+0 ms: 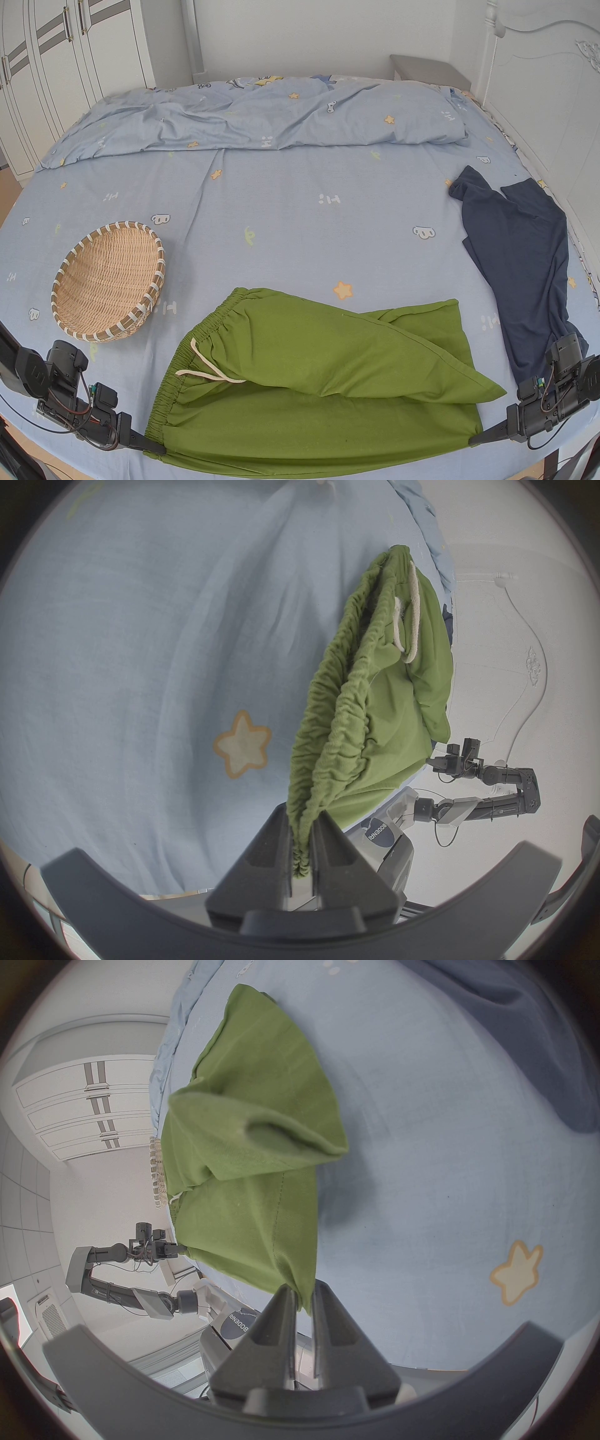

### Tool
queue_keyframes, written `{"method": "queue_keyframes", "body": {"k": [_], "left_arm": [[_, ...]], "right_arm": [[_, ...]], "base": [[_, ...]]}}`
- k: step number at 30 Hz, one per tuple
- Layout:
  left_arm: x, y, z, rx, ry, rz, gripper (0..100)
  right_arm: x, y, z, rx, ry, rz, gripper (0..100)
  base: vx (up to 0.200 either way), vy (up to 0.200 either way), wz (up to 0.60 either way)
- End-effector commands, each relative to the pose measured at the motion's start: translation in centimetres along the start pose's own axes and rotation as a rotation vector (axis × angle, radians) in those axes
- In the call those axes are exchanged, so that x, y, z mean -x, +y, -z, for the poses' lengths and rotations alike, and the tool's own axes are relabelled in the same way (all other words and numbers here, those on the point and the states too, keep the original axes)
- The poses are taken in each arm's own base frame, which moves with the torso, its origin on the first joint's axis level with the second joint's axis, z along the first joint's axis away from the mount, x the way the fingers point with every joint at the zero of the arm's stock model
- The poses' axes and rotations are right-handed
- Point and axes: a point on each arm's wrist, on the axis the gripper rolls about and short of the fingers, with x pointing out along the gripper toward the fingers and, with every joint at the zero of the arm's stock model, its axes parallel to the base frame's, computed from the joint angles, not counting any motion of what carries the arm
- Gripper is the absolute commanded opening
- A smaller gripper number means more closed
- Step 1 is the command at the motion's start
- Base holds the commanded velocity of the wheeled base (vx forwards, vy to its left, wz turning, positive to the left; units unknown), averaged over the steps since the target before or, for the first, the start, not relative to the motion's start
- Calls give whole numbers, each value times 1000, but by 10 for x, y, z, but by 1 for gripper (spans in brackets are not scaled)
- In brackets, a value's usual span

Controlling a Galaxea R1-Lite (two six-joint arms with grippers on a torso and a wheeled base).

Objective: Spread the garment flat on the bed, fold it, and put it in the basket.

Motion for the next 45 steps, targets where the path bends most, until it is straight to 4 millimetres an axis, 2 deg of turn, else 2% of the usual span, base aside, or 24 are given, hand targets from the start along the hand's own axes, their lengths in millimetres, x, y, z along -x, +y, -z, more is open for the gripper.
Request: {"method": "queue_keyframes", "body": {"k": [1, 2, 3, 10, 13, 16, 17, 18, 21, 23, 24, 27, 29, 30, 35, 36, 37, 42, 44, 45], "left_arm": [[-1, 0, 1, 2, 7, -1, 0], [-1, 0, 2, 4, 10, -1, 0], [-1, 0, 2, 5, 10, -1, 100], [0, -1, 1, 0, 0, 0, 100], [15, -10, 2, -23, -68, -5, 100], [37, -28, 6, -49, -124, -9, 100], [37, -28, 6, -49, -124, -9, 100], [57, -44, 11, -48, -158, -6, 100], [83, -67, 15, -71, -189, 1, 100], [83, -67, 15, -71, -189, 1, 100], [104, -88, 12, -119, -212, 4, 100], [117, -108, -2, -211, -247, 15, 100], [119, -113, -9, -236, -254, 19, 100], [118, -118, -25, -259, -244, 29, 100], [105, -132, -72, -296, -212, 62, 100], [105, -132, -72, -296, -212, 62, 100], [94, -135, -95, -317, -221, 73, 100], [70, -145, -150, -351, -267, 95, 100], [66, -149, -159, -343, -266, 102, 100], [57, -155, -179, -327, -266, 112, 100]], "right_arm": [[-1, -1, -1, -6, 9, 0, 0], [-2, -1, -1, -8, 13, 1, 0], [-3, -2, -1, -11, 17, 1, 100], [-3, -2, -3, -1, 1, -1, 100], [-1, -3, 0, 3, -14, -2, 100], [7, 3, 4, 42, -65, -8, 100], [7, 3, 4, 42, -65, -8, 100], [17, 9, 7, 81, -134, -14, 100], [34, 17, 12, 137, -251, -18, 100], [34, 17, 12, 137, -251, -18, 100], [50, 26, 16, 201, -378, -13, 100], [66, 37, 16, 271, -485, -12, 100], [70, 41, 14, 295, -511, -14, 100], [78, 47, 8, 330, -547, -17, 100], [97, 67, -14, 409, -622, -29, 100], [97, 67, -14, 409, -622, -29, 100], [103, 73, -22, 424, -631, -33, 100], [110, 83, -43, 451, -641, -41, 100], [110, 83, -44, 450, -640, -39, 100], [109, 83, -45, 451, -633, -43, 100]], "base": [[0, 0, 0], [0, 0, 0], [0, 0, 0], [0, 0, 0], [0, 0, 0], [0, 0, 0], [0, 0, 0], [0, 0, 0], [0, 0, 0], [0, 0, 0], [0, 0, 0], [0, 0, 0], [0, 0, 0], [0, 0, 0], [0, 0, 0], [0, 0, 0], [0, 0, 0], [0, 0, 0], [0, 0, 0], [0, 0, 0]]}}
